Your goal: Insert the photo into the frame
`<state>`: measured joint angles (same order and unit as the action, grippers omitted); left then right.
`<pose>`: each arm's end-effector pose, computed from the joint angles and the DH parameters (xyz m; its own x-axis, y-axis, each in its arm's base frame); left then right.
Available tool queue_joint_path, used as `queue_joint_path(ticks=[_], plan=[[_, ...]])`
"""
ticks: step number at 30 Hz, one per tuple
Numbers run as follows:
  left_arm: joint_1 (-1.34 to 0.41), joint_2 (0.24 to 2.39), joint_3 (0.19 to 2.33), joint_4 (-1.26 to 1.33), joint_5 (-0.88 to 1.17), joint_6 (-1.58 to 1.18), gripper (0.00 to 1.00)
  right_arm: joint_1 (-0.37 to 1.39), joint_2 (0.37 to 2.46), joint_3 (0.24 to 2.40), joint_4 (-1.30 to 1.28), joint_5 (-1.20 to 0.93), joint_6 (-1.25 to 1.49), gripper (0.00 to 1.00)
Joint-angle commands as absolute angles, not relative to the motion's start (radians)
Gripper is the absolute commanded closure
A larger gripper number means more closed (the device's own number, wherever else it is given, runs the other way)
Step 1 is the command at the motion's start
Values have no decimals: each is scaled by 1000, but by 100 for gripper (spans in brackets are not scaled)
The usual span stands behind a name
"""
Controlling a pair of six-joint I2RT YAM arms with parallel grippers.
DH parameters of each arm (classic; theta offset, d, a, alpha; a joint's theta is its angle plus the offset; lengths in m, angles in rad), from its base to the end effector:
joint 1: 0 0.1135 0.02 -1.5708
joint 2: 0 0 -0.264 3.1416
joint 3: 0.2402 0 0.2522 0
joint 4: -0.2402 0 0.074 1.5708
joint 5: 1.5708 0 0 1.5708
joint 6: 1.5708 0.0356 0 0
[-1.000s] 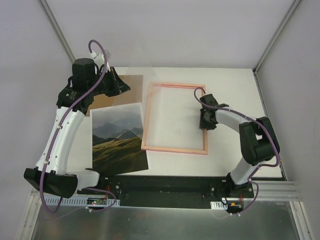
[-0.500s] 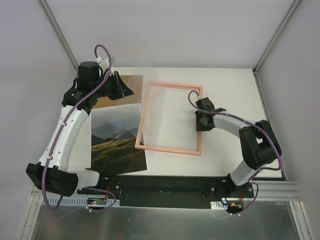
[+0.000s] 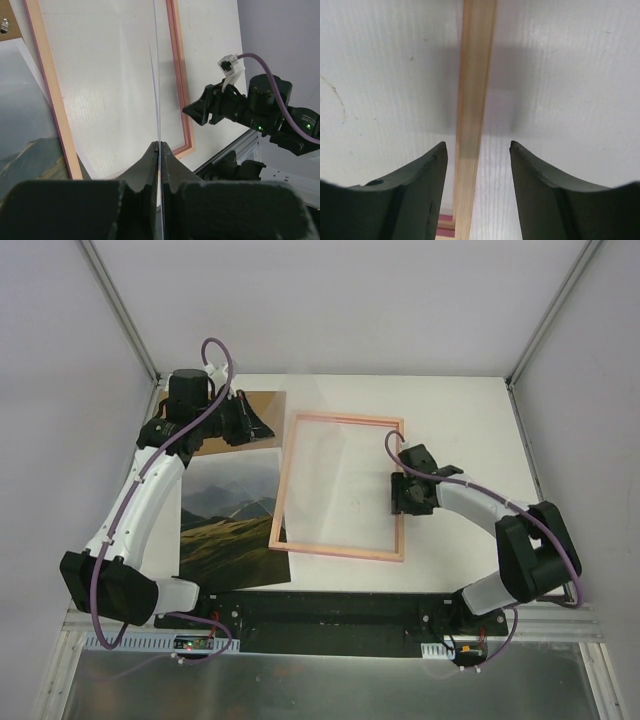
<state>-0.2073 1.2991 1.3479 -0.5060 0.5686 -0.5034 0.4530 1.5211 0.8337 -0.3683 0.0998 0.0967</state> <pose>0.2742 -0.0773 0.3938 -0.6901 -0.2702 -0.6713 0.3577 0.6790 -0.6411 0.2607 0.1229 0.1729 -0.8166 -0.2906 -0.4987 -0.3140 0.9486 -0.0387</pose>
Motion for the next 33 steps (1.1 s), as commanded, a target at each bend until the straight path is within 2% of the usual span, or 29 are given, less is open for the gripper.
queue_joint_path(ticks=[1,3,5,13,17,28,33], plan=[[-196,1253,1287,-379,591,-566,100,394,1372,893,-495,126,169,41],[-196,1223,1229,-303,586,-601,100,350,1330,925,-515,136,199,39],[-196,1198,1163,-220,584,-644,100,306,1321,952,-515,140,230,45],[-198,1057,807,260,546,-880,100,198,1454,1028,-417,12,293,54],[-198,1008,689,420,506,-946,100,180,1525,1026,-353,-54,330,55],[-210,1023,496,829,552,-1057,100,163,1661,1049,-324,-28,390,67],[-232,1052,468,926,560,-1057,100,160,1704,1062,-321,-34,391,71]])
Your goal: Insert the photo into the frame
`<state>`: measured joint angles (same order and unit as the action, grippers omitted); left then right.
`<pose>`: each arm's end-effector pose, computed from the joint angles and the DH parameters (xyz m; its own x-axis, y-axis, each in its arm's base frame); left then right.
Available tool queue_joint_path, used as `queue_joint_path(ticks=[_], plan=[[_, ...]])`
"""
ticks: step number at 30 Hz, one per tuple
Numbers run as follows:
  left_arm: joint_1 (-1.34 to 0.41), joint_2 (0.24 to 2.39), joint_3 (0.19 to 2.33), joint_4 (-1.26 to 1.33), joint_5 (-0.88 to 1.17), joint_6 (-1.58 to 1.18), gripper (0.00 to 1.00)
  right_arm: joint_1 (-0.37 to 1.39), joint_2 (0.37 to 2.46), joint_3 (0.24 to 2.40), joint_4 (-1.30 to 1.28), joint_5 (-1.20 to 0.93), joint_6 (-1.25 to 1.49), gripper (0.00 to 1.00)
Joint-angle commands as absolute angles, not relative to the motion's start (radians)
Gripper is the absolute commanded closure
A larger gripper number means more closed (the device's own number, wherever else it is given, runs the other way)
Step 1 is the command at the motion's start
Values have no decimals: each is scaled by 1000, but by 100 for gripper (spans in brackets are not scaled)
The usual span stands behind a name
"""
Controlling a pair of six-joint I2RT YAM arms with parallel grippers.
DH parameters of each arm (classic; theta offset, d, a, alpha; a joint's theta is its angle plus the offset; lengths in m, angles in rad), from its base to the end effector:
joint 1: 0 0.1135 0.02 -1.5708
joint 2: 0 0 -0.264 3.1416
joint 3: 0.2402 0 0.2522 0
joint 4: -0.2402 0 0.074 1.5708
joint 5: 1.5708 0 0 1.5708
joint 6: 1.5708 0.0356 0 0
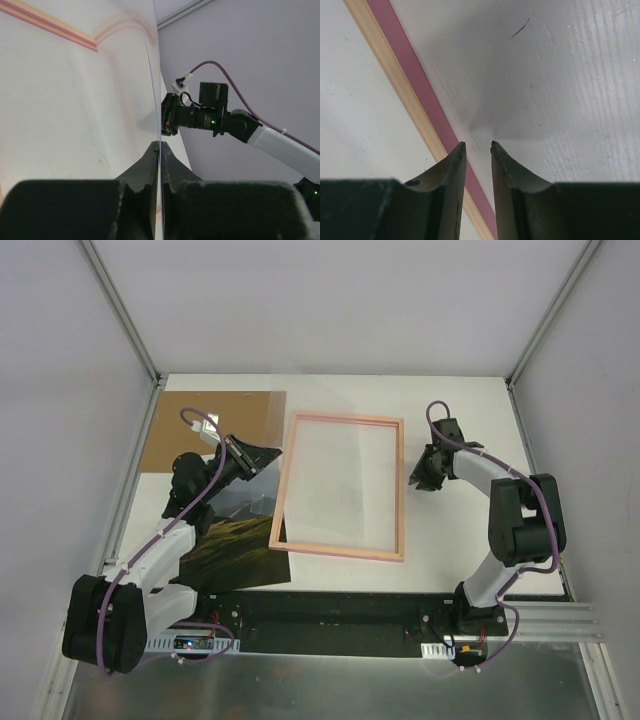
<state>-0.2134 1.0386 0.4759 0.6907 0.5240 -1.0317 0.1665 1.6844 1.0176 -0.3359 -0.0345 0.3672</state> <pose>0.2202 -0.0660 0.2744 -0.5095 -0.6499 -0.5640 0.4502 0.3572 -0.8184 0.3336 0.0573 0.1791 -0.8419 0.2223 -0.4917 0.1268 0.9672 0.2203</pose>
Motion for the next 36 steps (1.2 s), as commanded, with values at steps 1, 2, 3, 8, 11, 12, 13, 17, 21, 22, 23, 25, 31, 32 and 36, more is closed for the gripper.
queue_joint_path(ticks=[1,2,3,8,11,12,13,17,21,22,23,25,31,32,36], plan=[[-239,1063,468,940,560,-1060,100,161,1707,1060,-321,-34,393,72],[-245,1081,469,952,560,-1060,100,160,1712,1061,-319,-34,393,72],[-253,1098,469,971,558,-1060,100,161,1716,1062,-319,-37,394,72],[-290,1213,469,1117,560,-1098,100,160,1732,1066,-314,-44,397,72],[-308,1304,483,1199,564,-1123,100,158,1746,1074,-316,-51,397,73],[-314,1331,489,1219,565,-1132,100,158,1750,1075,-316,-54,397,73],[-321,1359,495,1239,565,-1140,100,160,1755,1075,-316,-55,397,73],[-347,1465,521,1334,561,-1180,100,160,1758,1072,-313,-60,394,74],[-360,1558,526,1440,552,-1232,100,158,1761,1072,-314,-63,393,75],[-362,1580,525,1474,549,-1245,100,158,1761,1072,-314,-64,394,75],[-365,1597,526,1492,549,-1255,100,160,1763,1072,-314,-66,394,75],[-367,1615,526,1502,551,-1261,100,161,1759,1068,-308,-64,394,75],[-371,1634,523,1512,558,-1261,100,160,1759,1062,-301,-78,393,75],[-371,1634,520,1519,557,-1262,100,161,1763,1065,-299,-83,393,75],[-373,1635,515,1539,552,-1267,100,161,1769,1068,-296,-92,394,75]])
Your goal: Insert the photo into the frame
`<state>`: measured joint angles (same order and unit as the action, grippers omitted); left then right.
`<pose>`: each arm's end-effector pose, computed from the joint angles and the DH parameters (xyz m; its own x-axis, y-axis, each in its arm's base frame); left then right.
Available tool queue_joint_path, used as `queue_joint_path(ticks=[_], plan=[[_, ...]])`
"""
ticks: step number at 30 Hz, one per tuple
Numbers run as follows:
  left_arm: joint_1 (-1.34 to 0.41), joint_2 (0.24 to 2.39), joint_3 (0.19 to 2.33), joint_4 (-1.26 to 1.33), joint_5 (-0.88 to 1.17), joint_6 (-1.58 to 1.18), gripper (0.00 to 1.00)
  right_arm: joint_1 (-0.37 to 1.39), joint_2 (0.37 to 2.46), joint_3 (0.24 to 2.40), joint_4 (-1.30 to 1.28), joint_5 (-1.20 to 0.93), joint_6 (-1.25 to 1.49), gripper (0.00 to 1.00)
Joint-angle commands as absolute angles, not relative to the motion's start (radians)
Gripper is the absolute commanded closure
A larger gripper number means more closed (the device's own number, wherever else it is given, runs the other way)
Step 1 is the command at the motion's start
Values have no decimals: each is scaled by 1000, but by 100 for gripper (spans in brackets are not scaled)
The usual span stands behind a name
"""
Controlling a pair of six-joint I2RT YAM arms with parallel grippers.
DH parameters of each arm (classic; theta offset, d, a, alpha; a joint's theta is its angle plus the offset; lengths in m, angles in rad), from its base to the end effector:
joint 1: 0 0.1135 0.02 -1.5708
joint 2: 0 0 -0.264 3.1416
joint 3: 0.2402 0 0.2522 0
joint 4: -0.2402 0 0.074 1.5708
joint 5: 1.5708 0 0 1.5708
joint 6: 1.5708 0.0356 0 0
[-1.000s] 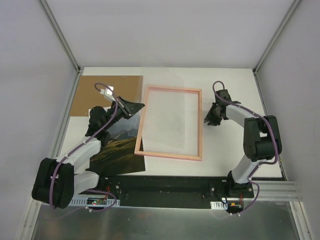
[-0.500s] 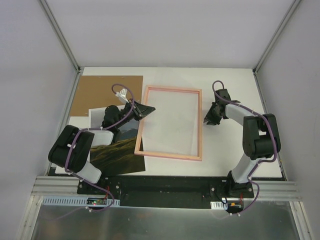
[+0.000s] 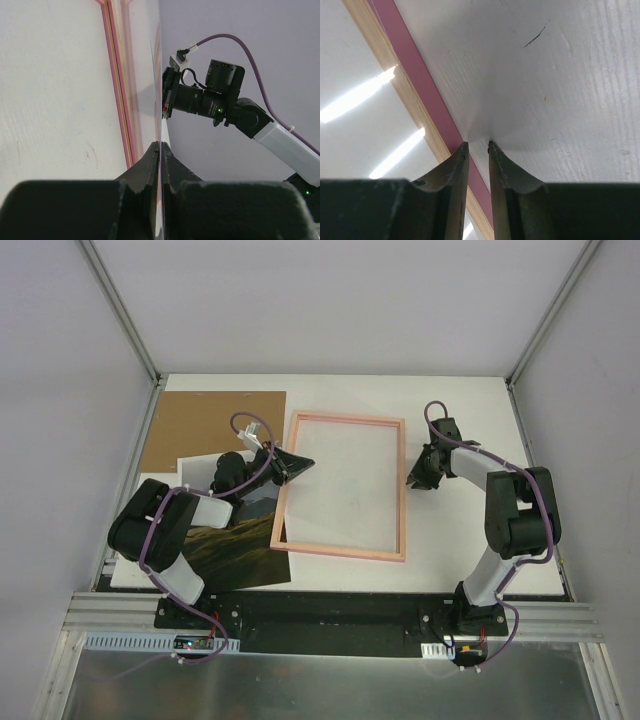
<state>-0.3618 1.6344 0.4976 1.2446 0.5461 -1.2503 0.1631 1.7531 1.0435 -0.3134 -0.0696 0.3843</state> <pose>0.2722 -0.1228 0.1912 -0.7137 -0.5971 -0.3662 0.3429 0.1581 -0.9260 0.3448 0.0592 0.1656 -0.8550 0.2383 -0.4606 0.1325 0.9591 0.2503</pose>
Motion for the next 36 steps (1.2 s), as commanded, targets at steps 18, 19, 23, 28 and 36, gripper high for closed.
queue_joint_path(ticks=[18,19,23,28,36], plan=[[-394,1651,419,1683,488,-1213,100,167,1773,1066,-296,-92,385,76],[-394,1643,408,1681,482,-1204,100,169,1773,1068,-298,-91,385,76],[-393,1621,391,1681,477,-1181,100,166,1776,1078,-305,-84,379,76],[-393,1625,365,1681,466,-1161,100,166,1790,1117,-321,-86,373,75],[-382,1609,336,1681,450,-1118,100,166,1799,1141,-334,-81,373,75]])
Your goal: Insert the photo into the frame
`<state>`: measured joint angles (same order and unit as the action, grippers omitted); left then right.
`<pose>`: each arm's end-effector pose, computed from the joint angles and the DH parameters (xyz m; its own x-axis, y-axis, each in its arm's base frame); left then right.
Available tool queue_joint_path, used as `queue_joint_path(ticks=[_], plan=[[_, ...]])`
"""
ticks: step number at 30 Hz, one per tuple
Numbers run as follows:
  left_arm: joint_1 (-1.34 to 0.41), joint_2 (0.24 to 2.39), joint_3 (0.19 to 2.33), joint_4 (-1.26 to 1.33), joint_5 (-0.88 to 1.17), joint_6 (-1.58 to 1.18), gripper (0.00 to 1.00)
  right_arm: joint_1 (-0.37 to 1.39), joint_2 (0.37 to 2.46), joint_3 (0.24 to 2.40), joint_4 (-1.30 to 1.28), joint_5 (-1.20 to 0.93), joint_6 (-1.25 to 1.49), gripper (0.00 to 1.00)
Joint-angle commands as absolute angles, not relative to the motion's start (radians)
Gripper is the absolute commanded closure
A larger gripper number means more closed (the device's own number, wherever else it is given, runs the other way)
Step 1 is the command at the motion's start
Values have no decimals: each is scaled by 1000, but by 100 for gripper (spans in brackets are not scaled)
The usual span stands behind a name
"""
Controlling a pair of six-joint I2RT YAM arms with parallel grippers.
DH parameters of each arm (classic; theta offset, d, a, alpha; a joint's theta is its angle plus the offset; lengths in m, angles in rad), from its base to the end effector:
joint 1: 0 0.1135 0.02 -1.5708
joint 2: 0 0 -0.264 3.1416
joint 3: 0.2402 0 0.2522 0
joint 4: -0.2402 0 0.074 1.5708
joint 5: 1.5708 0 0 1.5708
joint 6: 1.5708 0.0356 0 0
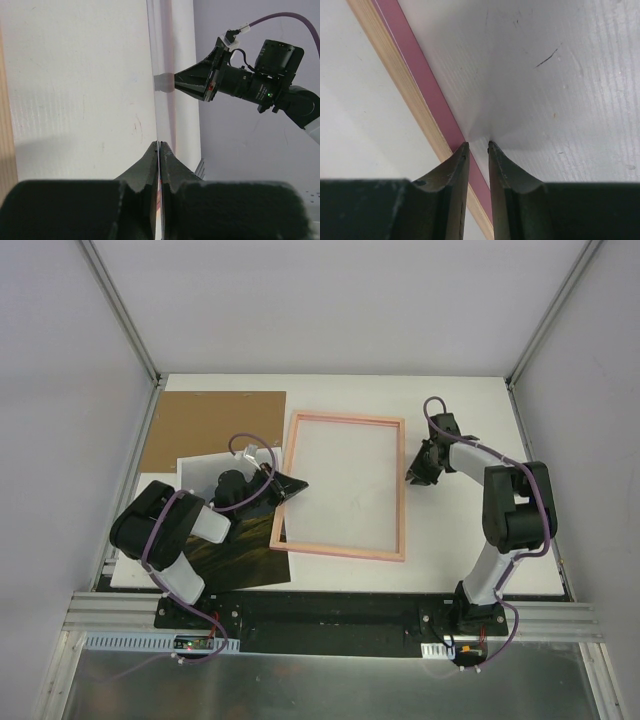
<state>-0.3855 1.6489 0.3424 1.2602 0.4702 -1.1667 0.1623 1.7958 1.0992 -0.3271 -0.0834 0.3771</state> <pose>0.2424 -0.1158 0.1510 -0.7107 -0.5962 -0.3735 0.2573 0.2739 -0.9267 0.3570 0.0615 0.1662 -0.8586 0.2313 -0.4575 0.1209 0.9586 0.2577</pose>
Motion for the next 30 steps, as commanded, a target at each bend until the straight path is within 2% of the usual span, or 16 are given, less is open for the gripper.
queue_joint_path(ticks=[1,30], plan=[[-382,1609,333,1681,446,-1112,100,166,1802,1143,-336,-81,371,76],[-348,1712,414,1683,370,-1040,100,179,1821,1157,-339,-89,360,76]])
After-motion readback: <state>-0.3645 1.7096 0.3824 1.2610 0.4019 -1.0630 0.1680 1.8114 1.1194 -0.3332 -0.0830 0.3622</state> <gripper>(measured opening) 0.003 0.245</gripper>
